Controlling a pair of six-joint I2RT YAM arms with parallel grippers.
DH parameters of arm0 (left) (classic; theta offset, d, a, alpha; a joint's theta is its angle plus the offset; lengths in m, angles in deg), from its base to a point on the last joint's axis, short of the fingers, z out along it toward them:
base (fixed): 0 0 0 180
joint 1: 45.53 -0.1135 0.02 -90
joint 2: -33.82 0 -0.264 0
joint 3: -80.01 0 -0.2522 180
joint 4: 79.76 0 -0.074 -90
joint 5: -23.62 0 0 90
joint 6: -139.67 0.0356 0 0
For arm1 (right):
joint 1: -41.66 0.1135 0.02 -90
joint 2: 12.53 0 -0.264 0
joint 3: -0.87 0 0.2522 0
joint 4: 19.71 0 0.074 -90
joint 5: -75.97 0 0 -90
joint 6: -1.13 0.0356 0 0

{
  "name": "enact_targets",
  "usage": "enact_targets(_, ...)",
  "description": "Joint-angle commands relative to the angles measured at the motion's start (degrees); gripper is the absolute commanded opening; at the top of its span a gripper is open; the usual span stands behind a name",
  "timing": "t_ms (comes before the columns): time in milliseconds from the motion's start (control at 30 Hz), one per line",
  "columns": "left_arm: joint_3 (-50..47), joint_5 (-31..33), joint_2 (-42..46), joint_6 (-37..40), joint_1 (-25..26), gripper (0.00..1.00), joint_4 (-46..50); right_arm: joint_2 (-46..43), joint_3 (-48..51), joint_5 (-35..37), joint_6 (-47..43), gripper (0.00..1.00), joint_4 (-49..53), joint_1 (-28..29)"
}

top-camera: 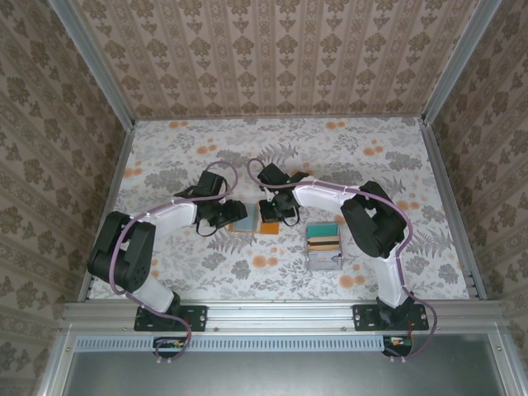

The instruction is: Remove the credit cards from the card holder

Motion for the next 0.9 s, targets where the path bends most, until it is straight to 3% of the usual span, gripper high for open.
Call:
enact_targets(0,0.31,-0.29,0.55,0.75,-0.65,0.52,0.95,0.86,0.70,1.32,-0.27,0.03,-0.42,-0.26)
enact_targets(867,3.73,-8.72,-3.60,1.56,4.11,0.52,-4.24,1.69,0.25,1.15,0.00,0.04,-0.59,-0.35)
